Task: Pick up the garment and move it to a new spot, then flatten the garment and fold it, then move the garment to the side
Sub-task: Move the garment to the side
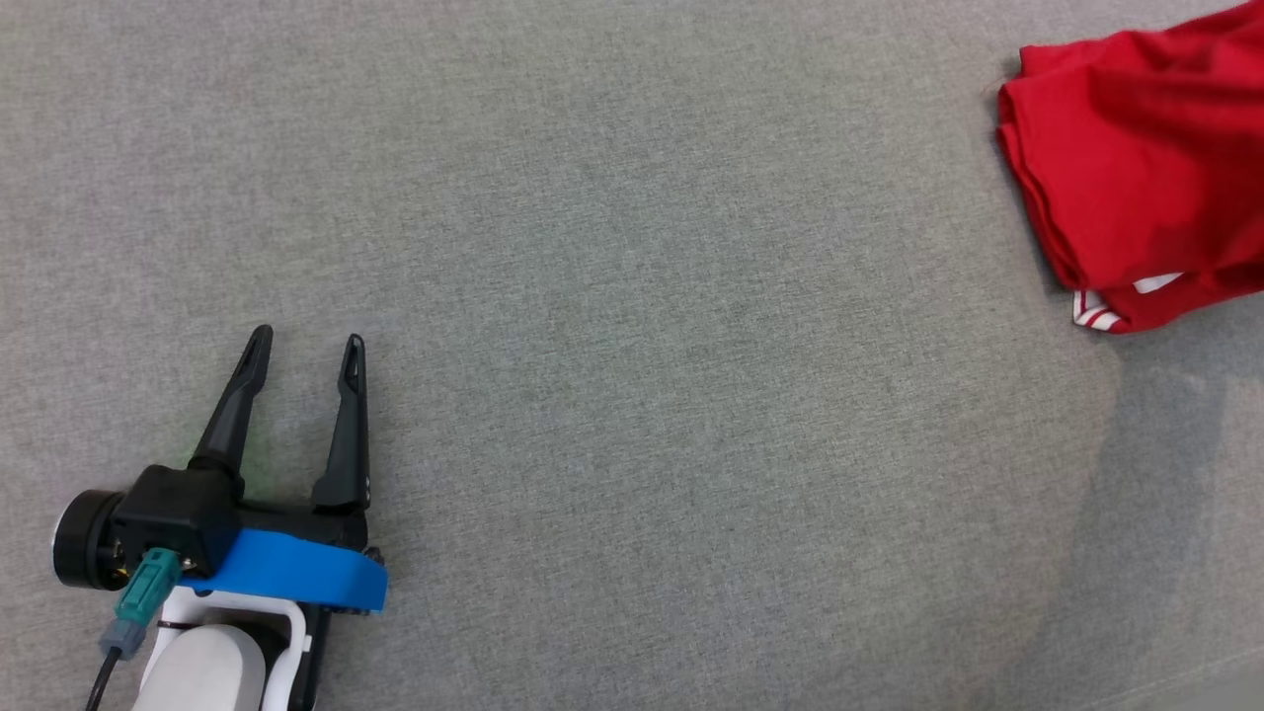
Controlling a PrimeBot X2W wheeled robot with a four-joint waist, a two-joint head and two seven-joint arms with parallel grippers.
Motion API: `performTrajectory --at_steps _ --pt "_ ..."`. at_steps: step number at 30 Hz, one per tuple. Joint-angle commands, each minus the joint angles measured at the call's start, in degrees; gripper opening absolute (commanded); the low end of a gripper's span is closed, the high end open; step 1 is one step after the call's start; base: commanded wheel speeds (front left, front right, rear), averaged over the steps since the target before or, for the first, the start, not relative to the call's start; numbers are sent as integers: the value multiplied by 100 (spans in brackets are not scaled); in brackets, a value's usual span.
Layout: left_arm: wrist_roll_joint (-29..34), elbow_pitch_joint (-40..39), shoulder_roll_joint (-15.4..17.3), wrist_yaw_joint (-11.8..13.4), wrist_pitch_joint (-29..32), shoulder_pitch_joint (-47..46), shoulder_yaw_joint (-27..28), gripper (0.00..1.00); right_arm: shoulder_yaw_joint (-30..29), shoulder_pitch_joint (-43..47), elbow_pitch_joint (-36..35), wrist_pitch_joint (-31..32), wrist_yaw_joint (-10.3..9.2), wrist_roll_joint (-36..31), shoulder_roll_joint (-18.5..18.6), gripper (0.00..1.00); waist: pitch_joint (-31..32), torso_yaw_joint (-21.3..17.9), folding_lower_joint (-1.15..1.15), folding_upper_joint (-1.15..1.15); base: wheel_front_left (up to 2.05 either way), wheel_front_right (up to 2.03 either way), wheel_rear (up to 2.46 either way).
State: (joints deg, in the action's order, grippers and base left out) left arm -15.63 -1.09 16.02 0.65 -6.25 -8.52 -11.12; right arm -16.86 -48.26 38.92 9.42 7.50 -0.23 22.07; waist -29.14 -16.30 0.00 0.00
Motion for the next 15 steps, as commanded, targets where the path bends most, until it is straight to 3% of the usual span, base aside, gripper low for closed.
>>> performTrajectory --at_steps 1,7,15 --pt "-12 67 -1 16 -33 -44 -5 100 -110 -80 42 -88 -1 -93 -77 100 8 34 0 0 0 0 0" --pt "-49 185 -49 25 -108 -14 -52 100 -200 -80 100 -443 -1 -364 -389 100 147 56 0 0 0 0 0" --pt "-194 438 -136 -21 -362 -95 -49 100 392 58 -24 -930 -1 -328 -766 100 586 135 0 0 0 0 0"
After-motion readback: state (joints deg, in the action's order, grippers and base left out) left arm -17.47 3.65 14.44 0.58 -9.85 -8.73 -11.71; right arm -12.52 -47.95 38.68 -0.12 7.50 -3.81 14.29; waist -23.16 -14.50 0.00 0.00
